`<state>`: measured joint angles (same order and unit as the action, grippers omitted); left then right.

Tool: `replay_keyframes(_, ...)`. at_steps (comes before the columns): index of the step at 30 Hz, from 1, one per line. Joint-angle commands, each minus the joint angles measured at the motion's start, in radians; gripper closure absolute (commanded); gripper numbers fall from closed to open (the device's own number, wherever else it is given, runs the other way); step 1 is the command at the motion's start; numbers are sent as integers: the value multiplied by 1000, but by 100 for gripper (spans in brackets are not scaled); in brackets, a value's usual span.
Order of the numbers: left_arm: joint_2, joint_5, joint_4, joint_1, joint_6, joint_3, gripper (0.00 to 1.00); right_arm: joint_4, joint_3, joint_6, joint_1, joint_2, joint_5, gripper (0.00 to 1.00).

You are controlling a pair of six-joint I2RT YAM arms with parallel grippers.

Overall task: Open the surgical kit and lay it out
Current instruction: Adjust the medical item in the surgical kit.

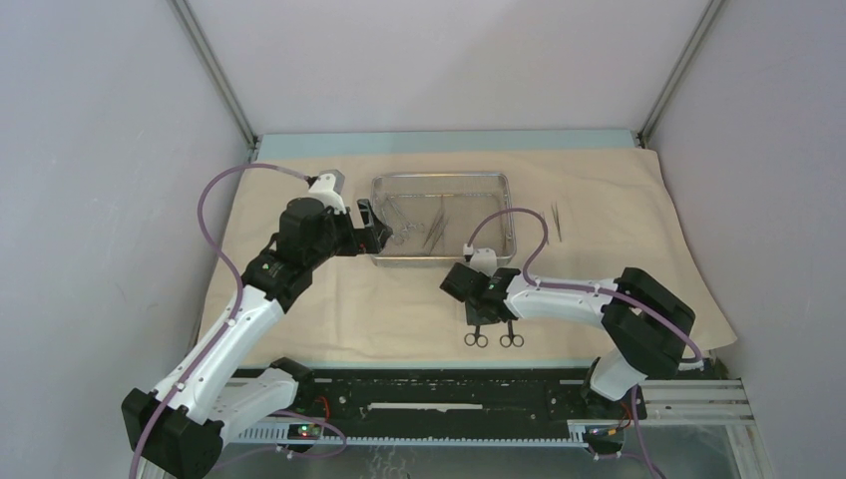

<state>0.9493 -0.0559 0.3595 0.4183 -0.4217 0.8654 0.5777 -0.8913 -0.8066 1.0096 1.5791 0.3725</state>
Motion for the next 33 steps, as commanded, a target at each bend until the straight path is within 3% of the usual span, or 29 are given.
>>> replay_keyframes(1, -6, -5, -36, -4, -7, -20, 0, -29, 19, -13, 3, 23, -3, 68)
replay_keyframes(15, 2, -5, -36, -4, -9, -17, 0, -27, 41, 41, -8, -13, 12, 79)
replay_keyframes(33, 6, -11, -37, -4, -9, -16, 0, 14, 70, -17, -26, -53, 26, 80)
